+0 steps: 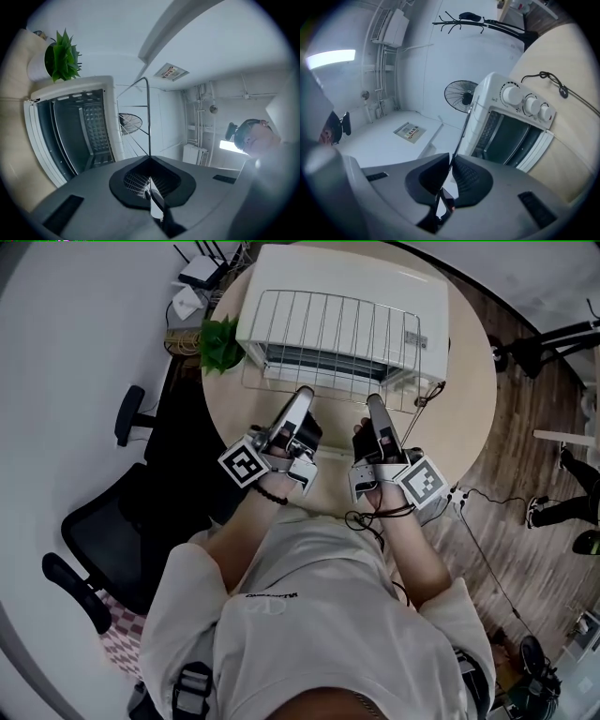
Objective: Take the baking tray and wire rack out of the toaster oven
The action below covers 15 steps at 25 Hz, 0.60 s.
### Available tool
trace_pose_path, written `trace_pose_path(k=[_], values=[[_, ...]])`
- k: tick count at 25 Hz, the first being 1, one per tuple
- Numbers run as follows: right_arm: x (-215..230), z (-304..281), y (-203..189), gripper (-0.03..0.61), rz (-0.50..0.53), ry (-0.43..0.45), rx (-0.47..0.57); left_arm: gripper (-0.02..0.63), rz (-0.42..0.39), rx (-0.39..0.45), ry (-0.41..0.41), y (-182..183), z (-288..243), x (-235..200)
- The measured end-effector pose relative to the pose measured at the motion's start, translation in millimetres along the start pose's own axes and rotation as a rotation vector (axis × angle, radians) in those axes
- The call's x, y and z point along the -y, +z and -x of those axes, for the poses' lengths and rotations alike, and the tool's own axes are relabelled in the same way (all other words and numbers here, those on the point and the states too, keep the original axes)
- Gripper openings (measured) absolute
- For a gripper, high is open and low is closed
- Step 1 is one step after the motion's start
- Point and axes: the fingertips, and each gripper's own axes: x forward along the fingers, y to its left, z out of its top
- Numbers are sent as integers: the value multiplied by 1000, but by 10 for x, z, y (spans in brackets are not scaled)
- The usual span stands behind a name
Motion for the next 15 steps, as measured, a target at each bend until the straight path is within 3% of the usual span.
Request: trace_pose_path(k=[15], values=[[359, -421, 241, 15, -35, -53, 34, -2, 21, 6, 49, 167, -392, -469]])
